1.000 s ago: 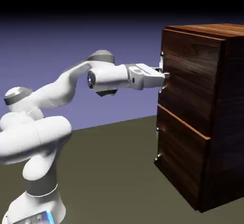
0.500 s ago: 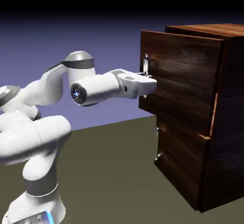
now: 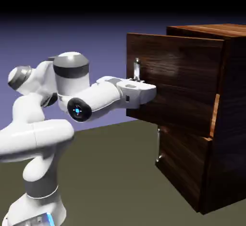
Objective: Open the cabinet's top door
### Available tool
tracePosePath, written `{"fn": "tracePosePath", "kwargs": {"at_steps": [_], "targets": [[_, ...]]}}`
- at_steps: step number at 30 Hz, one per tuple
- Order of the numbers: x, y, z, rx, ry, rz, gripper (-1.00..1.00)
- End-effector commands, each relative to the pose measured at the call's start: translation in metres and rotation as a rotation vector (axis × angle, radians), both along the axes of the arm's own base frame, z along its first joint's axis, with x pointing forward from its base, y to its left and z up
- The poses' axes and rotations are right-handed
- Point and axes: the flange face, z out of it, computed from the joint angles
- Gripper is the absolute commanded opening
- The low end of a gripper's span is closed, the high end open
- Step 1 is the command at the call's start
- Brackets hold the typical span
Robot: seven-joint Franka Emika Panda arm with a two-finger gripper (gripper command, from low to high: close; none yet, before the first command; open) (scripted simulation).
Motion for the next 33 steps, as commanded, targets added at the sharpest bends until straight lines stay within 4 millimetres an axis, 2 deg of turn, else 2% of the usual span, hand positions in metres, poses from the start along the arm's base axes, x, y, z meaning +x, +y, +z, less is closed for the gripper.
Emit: {"fn": "tracePosePath", "kwargs": {"at_steps": [1,10,17,33], "targets": [[-0.002,-0.005,0.000,0.000,0.000,0.017,-1.00],[-0.019,-0.059,0.000,0.000,0.000,0.211,-1.00],[-0.026,-0.105,0.000,0.000,0.000,0.370,-1.00],[-0.014,-0.204,0.000,0.000,0.000,0.713,-1.00]]}}
